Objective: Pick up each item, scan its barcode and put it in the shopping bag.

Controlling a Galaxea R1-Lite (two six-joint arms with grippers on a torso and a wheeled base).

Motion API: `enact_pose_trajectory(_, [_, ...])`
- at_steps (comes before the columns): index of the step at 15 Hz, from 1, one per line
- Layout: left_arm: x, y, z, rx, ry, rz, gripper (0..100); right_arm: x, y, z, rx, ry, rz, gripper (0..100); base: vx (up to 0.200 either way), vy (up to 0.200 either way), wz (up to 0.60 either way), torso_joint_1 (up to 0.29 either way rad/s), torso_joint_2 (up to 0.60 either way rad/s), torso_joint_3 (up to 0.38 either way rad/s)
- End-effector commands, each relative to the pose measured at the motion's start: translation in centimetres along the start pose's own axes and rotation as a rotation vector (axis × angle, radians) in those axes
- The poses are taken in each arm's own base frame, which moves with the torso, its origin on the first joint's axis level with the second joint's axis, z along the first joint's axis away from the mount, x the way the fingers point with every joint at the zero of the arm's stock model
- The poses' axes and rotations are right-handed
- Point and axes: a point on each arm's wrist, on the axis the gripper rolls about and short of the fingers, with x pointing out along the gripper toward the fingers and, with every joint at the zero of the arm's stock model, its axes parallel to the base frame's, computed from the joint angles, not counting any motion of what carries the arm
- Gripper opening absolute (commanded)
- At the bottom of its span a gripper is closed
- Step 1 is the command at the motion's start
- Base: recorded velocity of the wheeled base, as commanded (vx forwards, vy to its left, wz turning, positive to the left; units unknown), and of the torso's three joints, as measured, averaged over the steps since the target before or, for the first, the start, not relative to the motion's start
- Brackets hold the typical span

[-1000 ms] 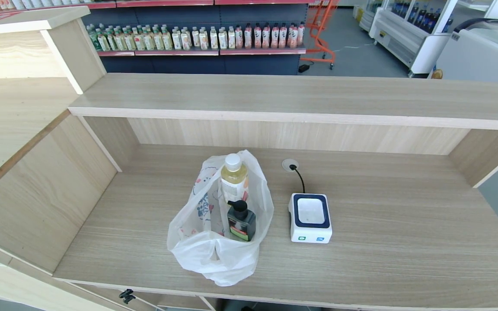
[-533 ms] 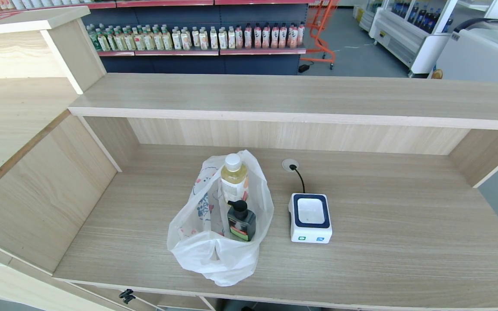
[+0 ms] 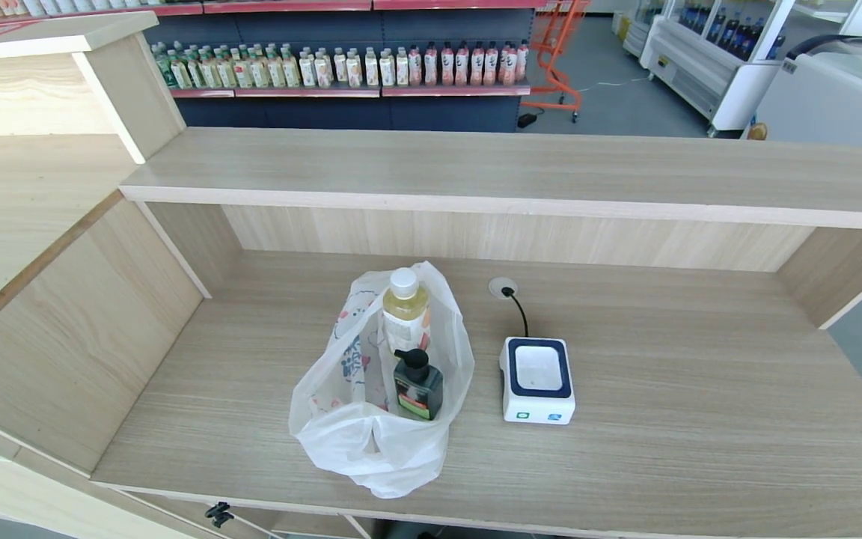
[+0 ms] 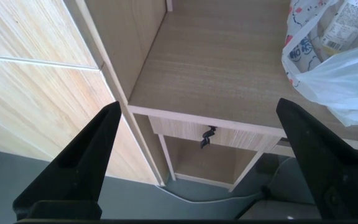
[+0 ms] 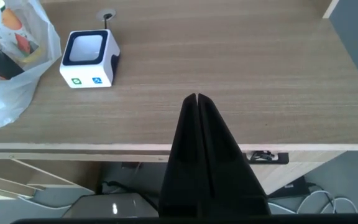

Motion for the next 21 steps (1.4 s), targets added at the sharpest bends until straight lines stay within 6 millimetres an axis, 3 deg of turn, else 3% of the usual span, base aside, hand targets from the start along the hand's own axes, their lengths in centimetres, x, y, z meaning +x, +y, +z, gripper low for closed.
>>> enact_pose_trajectory(1, [0.00, 0.00, 0.00, 0.001, 0.000, 0.001, 100, 0.04, 0.00, 0.00, 0.000, 0.005, 0.000, 0, 0.000, -0.200, 0.00, 0.002, 0.00, 0.002])
enact_pose_trajectory(6, [0.01, 0.00, 0.00, 0.004, 0.001, 0.001, 100, 0.04, 0.00, 0.00, 0.000, 0.005, 0.000, 0, 0.000, 0.000, 0.00, 0.000, 0.00, 0.000])
enact_pose_trajectory(9, [0.01, 0.00, 0.00, 0.001, 0.001, 0.001, 100, 0.04, 0.00, 0.00, 0.000, 0.005, 0.000, 0, 0.200, 0.000, 0.00, 0.004, 0.01, 0.004])
enact_pose_trajectory(21, [0.00, 0.00, 0.00, -0.003, 0.000, 0.001, 100, 0.04, 0.00, 0.00, 0.000, 0.005, 0.000, 0, 0.000, 0.000, 0.00, 0.000, 0.00, 0.000])
